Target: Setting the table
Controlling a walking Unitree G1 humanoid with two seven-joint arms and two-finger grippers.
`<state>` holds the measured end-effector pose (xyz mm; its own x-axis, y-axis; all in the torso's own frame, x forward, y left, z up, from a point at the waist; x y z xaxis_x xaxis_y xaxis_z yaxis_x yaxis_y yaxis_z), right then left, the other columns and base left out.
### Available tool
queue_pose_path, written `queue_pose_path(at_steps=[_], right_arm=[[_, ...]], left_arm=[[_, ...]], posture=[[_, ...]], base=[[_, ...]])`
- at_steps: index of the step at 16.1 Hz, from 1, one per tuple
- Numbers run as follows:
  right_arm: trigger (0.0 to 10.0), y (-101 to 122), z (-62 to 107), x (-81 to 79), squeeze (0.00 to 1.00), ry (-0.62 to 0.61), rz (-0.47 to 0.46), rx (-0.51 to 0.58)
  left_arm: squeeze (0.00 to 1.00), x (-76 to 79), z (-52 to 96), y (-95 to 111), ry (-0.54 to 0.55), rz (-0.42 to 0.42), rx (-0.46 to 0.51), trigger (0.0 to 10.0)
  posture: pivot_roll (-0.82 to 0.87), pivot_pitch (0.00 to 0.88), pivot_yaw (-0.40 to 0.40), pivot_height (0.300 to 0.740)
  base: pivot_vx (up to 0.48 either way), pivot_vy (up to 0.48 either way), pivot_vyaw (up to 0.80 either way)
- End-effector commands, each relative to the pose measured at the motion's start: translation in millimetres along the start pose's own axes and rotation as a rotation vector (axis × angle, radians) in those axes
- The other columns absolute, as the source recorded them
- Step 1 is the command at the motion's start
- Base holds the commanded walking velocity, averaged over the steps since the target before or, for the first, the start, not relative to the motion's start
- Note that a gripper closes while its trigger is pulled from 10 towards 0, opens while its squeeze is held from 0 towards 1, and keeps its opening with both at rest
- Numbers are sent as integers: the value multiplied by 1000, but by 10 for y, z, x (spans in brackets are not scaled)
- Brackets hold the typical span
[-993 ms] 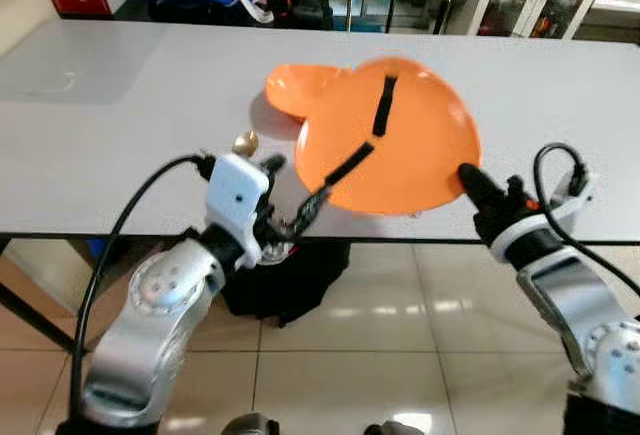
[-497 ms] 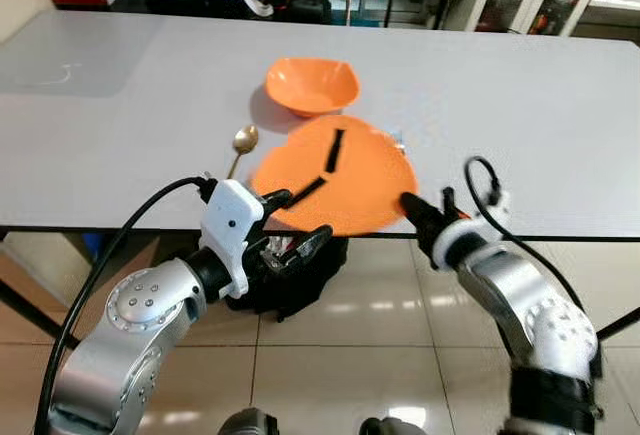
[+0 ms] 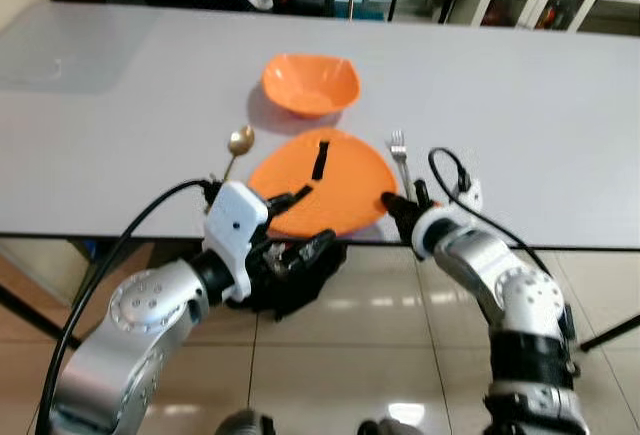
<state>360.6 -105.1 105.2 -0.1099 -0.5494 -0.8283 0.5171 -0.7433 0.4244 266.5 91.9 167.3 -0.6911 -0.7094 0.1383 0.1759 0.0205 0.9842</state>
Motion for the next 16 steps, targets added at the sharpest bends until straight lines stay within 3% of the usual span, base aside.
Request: queue_pose_path(at_steps=[1, 5, 6, 14, 16], right_arm=[[10000, 86, -14, -65, 0, 22, 6, 31], [10000, 68, -94, -99, 0, 29, -6, 17], [10000, 38, -116, -130, 996, 42, -17, 1], [10000, -18, -275, -207, 1000, 72, -39, -17], [10000, 6, -354, -164, 1000, 47, 30, -1]], left_arm=[[0, 48, 0, 23, -15, -4, 3, 10000], [0, 54, -4, 19, -13, -5, -2, 10000], [0, 52, -7, 18, -12, -5, -3, 10000], [0, -16, -40, 10, 31, -15, -1, 10000], [0, -104, -58, 5, 81, -26, 0, 10000]], posture=[[51, 58, -55, 740], [52, 66, -54, 740], [52, 67, -53, 740], [55, 67, -58, 740], [54, 66, -56, 740]], base=[[0, 0, 0], [0, 0, 0], [0, 0, 0], [0, 0, 0], [0, 0, 0]])
Point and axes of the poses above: a point about 5 cm out from each wrist's last joint towards the gripper, its own z axis pointing back from the gripper into the wrist, its own y axis along the axis of the wrist's last joint, x = y × z, the point moved 5 cm from there along -z, pointing out of the wrist towards the gripper, and after that the axes turned 13 degrees about z, right-handed, at the moved point
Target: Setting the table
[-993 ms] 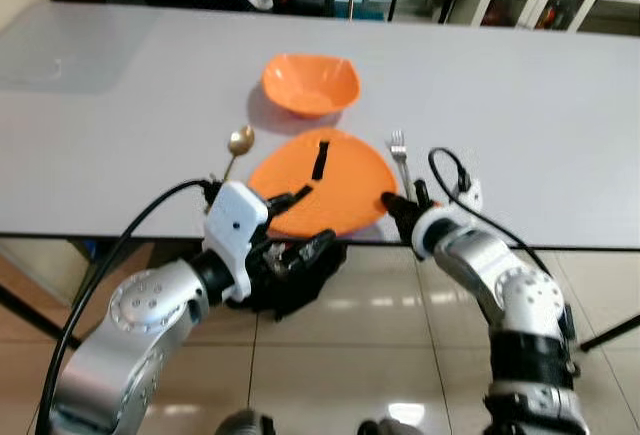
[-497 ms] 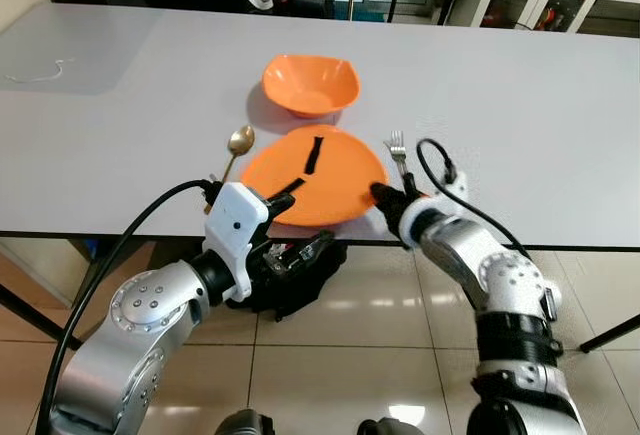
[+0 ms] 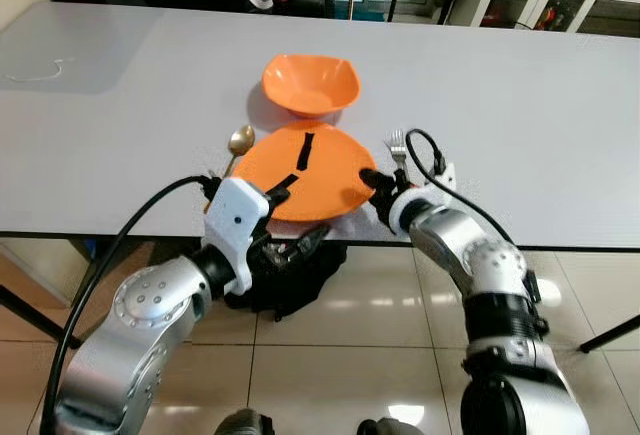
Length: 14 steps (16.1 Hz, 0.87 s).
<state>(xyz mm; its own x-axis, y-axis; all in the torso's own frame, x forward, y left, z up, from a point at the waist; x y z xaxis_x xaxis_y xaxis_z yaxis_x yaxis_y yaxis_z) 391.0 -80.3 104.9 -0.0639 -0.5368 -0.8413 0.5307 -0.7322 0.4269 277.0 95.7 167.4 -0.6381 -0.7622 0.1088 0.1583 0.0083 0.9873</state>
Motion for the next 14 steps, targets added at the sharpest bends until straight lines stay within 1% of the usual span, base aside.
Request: queue_pose_path(at_steps=[1, 2, 3, 7, 8, 9, 10, 13, 14], right_arm=[[10000, 34, -17, 15, 1000, -11, 48, 8], [10000, 36, -22, 14, 1000, -15, 59, 6], [10000, 40, -31, 22, 1000, -29, 90, -4], [10000, 83, -44, 68, 1000, -100, 324, -23], [10000, 113, -41, 42, 651, -99, 366, -15], [10000, 147, -31, 27, 0, -117, 496, -20], [10000, 141, -28, 10, 0, -122, 598, -40], [10000, 134, -33, -55, 0, -108, 789, -41], [10000, 159, -34, -73, 0, -117, 874, -28]], left_arm=[[0, -23, -17, -15, 16, -7, -4, 10000], [0, -32, -19, -13, 22, -7, -5, 10000], [0, -55, -20, -10, 38, -7, -3, 10000], [0, -80, -30, -9, 57, -7, -2, 10000], [0, -80, -29, -9, 59, -7, -2, 10000], [0, -84, -28, -13, 62, -8, -3, 10000], [0, -86, -30, -13, 64, -9, -3, 10000], [0, -88, -34, -11, 66, -9, -2, 10000], [0, -88, -36, -11, 66, -9, -2, 10000]], posture=[[56, 68, -57, 740], [56, 68, -58, 740], [55, 70, -58, 740], [53, 76, -58, 740], [53, 77, -58, 740], [51, 77, -58, 740], [50, 78, -58, 740], [51, 77, -60, 740], [53, 76, -62, 740]], base=[[0, 0, 0], [0, 0, 0], [0, 0, 0], [0, 0, 0], [0, 0, 0], [0, 0, 0], [0, 0, 0], [0, 0, 0], [0, 0, 0]])
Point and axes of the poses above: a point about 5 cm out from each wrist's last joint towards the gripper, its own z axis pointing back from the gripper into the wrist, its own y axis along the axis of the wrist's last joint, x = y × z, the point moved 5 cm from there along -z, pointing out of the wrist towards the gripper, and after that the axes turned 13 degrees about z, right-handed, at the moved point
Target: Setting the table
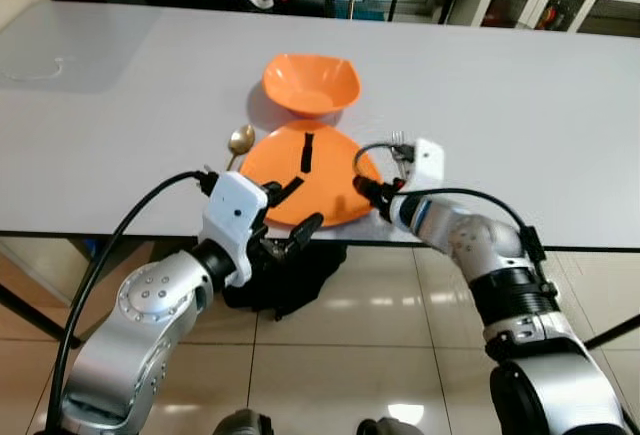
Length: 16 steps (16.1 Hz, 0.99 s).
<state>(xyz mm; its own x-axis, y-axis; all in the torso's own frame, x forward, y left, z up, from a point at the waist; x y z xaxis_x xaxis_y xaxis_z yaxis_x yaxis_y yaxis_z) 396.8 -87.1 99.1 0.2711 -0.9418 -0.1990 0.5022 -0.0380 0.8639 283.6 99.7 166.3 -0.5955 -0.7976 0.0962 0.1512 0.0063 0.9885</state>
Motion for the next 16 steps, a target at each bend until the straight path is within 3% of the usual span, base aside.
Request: queue_pose_path(at_steps=[1, 2, 4, 6, 7, 8, 9, 11, 12, 13, 14, 15, 16], right_arm=[[10000, 241, 43, 20, 0, -35, 116, 85], [10000, 377, 92, 27, 0, -54, 184, 162], [10000, 767, 343, -8, 0, -26, 131, 412], [10000, 906, 540, 36, 0, -44, 138, 526], [10000, 961, 705, 110, 0, -97, 194, 599], [10000, 947, 791, 178, 0, -152, 236, 617], [10000, 905, 980, 326, 0, -282, 347, 652], [10000, 719, 1266, 482, 0, -363, 375, 673], [10000, 603, 1372, 527, 0, -377, 370, 679], [10000, 523, 1395, 563, 0, -380, 325, 672], [10000, 346, 1391, 651, 0, -401, 218, 640], [10000, 295, 1378, 677, 0, -416, 203, 626], [10000, 242, 1357, 684, 310, -420, 196, 613]], left_arm=[[0, -16, -12, -7, 12, -7, -5, 10000], [0, -32, -10, 19, 26, -27, 10, 10000], [0, -112, -33, 117, 104, -57, 69, 10000], [0, -183, -63, 247, 178, -59, 144, 10000], [0, -240, -74, 347, 239, -80, 199, 10000], [0, -273, -74, 361, 269, -109, 202, 10000], [0, -296, -68, 381, 293, -147, 213, 10000], [0, -330, -65, 403, 338, -142, 238, 10000], [0, -357, -99, 361, 372, -158, 217, 10000], [0, -360, -124, 340, 384, -169, 210, 10000], [0, -355, -167, 305, 402, -149, 198, 10000], [0, -341, -174, 312, 397, -140, 203, 10000], [0, -332, -175, 323, 392, -129, 208, 10000]], posture=[[54, 76, -63, 740], [56, 75, -65, 740], [56, 74, -68, 740], [51, 73, -65, 740], [47, 70, -63, 740], [39, 68, -60, 740], [33, 66, -57, 740], [21, 66, -43, 740], [19, 64, -35, 740], [20, 64, -32, 740], [20, 63, -29, 740], [23, 61, -30, 740], [27, 60, -32, 740]], base=[[0, 0, 0], [0, 0, 0], [0, 0, 0], [0, 0, 0], [0, 0, 0], [0, 0, 0], [0, 311, 0], [0, 480, 0], [0, 480, 0], [0, 480, 0], [0, 480, 0], [0, 480, 0], [0, 480, 0]])
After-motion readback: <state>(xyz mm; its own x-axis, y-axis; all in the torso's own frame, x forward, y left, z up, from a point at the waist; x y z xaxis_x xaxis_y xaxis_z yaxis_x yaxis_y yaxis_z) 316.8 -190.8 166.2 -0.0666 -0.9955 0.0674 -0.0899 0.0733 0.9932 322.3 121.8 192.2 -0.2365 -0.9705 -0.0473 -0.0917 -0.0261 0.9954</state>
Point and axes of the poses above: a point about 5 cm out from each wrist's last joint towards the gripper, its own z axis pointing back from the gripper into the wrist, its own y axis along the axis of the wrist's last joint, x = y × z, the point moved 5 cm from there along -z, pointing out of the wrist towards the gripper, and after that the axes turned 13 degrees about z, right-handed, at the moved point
